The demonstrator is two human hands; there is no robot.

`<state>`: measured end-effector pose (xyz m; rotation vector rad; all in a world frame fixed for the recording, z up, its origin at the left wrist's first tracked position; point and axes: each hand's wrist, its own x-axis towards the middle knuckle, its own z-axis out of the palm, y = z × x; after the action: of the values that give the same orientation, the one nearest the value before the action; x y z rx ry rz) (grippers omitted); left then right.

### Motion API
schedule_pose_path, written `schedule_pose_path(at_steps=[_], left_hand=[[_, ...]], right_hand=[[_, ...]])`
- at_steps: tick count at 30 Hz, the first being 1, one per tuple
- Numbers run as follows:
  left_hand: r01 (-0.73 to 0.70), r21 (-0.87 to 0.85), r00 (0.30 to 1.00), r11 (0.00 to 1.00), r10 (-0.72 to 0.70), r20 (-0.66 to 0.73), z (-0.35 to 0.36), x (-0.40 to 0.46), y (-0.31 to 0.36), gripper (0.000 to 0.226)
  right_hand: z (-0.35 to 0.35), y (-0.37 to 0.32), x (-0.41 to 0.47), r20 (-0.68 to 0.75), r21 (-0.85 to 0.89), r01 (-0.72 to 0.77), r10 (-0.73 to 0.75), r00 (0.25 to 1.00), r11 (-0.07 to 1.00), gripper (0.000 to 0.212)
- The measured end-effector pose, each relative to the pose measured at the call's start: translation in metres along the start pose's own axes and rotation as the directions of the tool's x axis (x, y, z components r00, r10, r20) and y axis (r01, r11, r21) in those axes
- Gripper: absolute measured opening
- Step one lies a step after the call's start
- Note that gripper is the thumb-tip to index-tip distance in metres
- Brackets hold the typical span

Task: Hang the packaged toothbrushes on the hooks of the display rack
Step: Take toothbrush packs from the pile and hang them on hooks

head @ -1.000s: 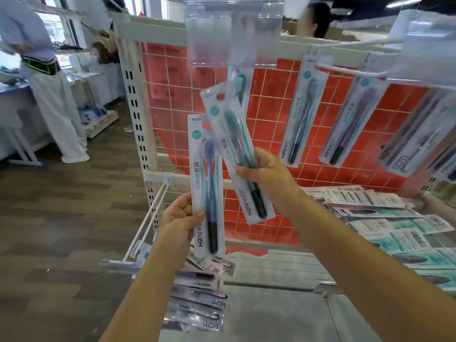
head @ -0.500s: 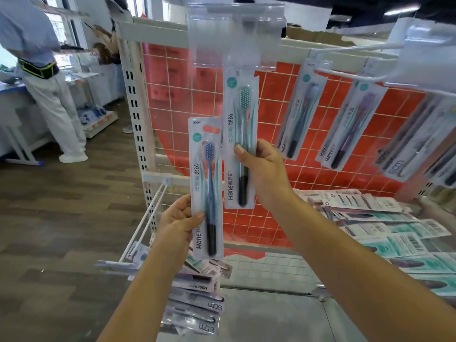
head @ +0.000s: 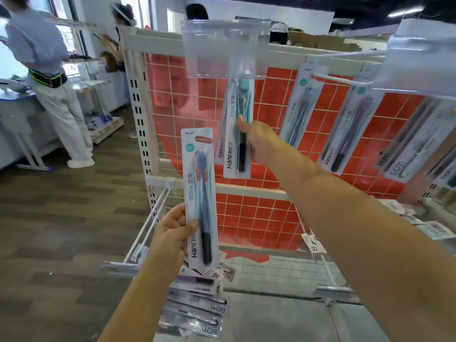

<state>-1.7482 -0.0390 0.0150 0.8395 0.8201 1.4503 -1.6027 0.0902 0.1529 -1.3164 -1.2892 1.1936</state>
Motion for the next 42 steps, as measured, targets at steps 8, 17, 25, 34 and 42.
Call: schedule_pose_path(at_steps=[8,17,25,34,42], left_hand=[[0.011,0.059,1.0,0.998,-0.012,0.006,0.009,-0.006,0.001,0.034],[0.043,0.076,0.999,0.996,-0.044,0.018,0.04,-0.007,-0.013,0.032],[0.008,0.13,1.0,0.992,-0.008,-0.004,0.068,-0.005,-0.023,0.029],[-0.196,0.546,0.98,0.814,0.178,0.088,0.075,-0.001,-0.022,0.018],[-0.418,0.908,0.87,-0.019,0.278,0.406,0.058,0.001,-0.029,0.022]], right_hand=[[-0.036,0.036,-0.008,0.008,-0.244,-0.177,0.184,0.983,0.954,0.101],[-0.058,0.09,-0.053,0.049,-0.337,-0.004,0.022,0.999,0.942,0.033],[-0.045,0.088,-0.115,0.215,-0.059,0.191,-0.174,0.961,0.98,0.009],[-0.054,0.081,-0.112,0.069,-0.136,0.341,-0.334,0.94,0.93,0.022],[-0.084,0.043,-0.085,-0.131,-0.234,0.482,-0.519,0.845,0.844,0.028]])
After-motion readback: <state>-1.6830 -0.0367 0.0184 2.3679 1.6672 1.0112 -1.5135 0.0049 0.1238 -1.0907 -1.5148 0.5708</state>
